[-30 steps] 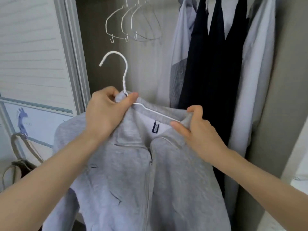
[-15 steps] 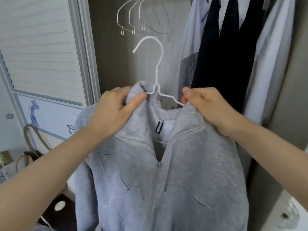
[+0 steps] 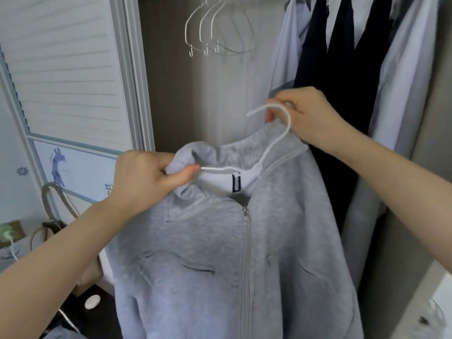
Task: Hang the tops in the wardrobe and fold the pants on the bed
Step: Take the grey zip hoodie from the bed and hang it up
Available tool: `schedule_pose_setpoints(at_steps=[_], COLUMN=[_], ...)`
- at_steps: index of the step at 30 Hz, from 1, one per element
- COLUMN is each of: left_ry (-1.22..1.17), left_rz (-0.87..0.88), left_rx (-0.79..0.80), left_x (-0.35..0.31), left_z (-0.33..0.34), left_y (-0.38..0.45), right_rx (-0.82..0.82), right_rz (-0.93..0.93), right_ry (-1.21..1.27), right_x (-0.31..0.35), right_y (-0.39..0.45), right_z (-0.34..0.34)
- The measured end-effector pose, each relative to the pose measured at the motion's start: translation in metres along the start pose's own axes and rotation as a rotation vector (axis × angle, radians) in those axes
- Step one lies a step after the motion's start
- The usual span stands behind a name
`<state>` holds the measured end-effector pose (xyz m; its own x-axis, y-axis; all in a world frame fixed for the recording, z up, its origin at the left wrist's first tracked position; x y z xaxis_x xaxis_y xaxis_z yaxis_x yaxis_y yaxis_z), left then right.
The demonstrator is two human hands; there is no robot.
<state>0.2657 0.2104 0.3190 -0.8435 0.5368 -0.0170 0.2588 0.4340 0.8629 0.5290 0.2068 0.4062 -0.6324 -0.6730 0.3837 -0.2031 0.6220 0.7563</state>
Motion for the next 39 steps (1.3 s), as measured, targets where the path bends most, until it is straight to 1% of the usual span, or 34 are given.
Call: schedule_pose_setpoints(at_steps=[2,4,5,8,9,10,11,13,14,16,18,21,25,27,30,33,36,39], left_ry=[-0.144,-0.174,-0.159,-0.11,-0.109,-0.116,-0.134,-0.175,-0.192,-0.212,-0.246,-0.301,-0.318,-0.322,-0.297,-0.423,-0.583,-0.724], left_rz=[-0.174,-0.286,-0.333,-0.454,-0.484,-0.505,-0.524,-0.547,-0.55,-0.563,-0.596,-0.601,-0.516,-0.49,-0.412,-0.354,-0.337,-0.228], left_rx=[0.02,0.016,0.015,0.026,0.035,0.042,0.053,0.056,0.06,0.071,0.077,0.104,0.149,0.173,0.275,0.352,0.341,0.311], left_x=[0.009,0.022,0.029,0.054,0.063,0.071,0.077,0.086,0.089,0.092,0.097,0.103,0.105,0.103,0.091,0.065,0.035,0.003], left_z=[0.001,0.001,0.0,-0.004,-0.005,-0.005,-0.003,-0.002,-0.002,-0.003,-0.005,-0.003,0.004,0.009,0.02,0.026,0.019,-0.002], left_y=[0.004,0.002,0.0,-0.007,-0.009,-0.009,-0.009,-0.008,-0.007,-0.005,-0.001,0.004,0.02,0.033,0.05,0.062,0.074,0.082], right_rx=[0.022,0.112,0.127,0.091,0.135,0.22,0.315,0.464,0.49,0.455,0.383,0.292,0.132,0.053,-0.085,-0.197,-0.195,-0.211], right_rz=[0.072,0.168,0.259,0.668,0.75,0.765,0.733,0.561,0.473,0.355,0.307,0.394,0.601,0.678,0.777,0.773,0.728,0.66], right_ry=[0.078,0.132,0.218,0.696,0.807,0.833,0.791,0.581,0.477,0.369,0.373,0.492,0.755,0.781,0.776,0.843,0.912,0.905], right_x=[-0.008,-0.018,-0.024,-0.05,-0.055,-0.056,-0.059,-0.057,-0.053,-0.042,-0.028,-0.02,-0.007,0.002,0.018,0.045,0.073,0.097], right_y=[-0.001,-0.015,-0.023,-0.047,-0.055,-0.061,-0.066,-0.074,-0.075,-0.073,-0.069,-0.07,-0.074,-0.069,-0.055,-0.031,0.001,0.035], right_z=[0.024,0.049,0.054,0.052,0.05,0.048,0.048,0.05,0.053,0.054,0.05,0.04,0.029,0.015,-0.012,-0.031,-0.03,-0.021])
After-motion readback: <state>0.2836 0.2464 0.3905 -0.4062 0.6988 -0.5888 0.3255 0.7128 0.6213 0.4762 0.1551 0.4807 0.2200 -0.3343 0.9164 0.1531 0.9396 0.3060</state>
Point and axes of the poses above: each hand's wrist, its own y-axis towards the middle knuckle, its own z-axis out of the palm, x = y × z, the point moved 6 cm from there along y, towards the middle knuckle, and after that the axes turned 12 degrees about y, right-handed, at the moved point
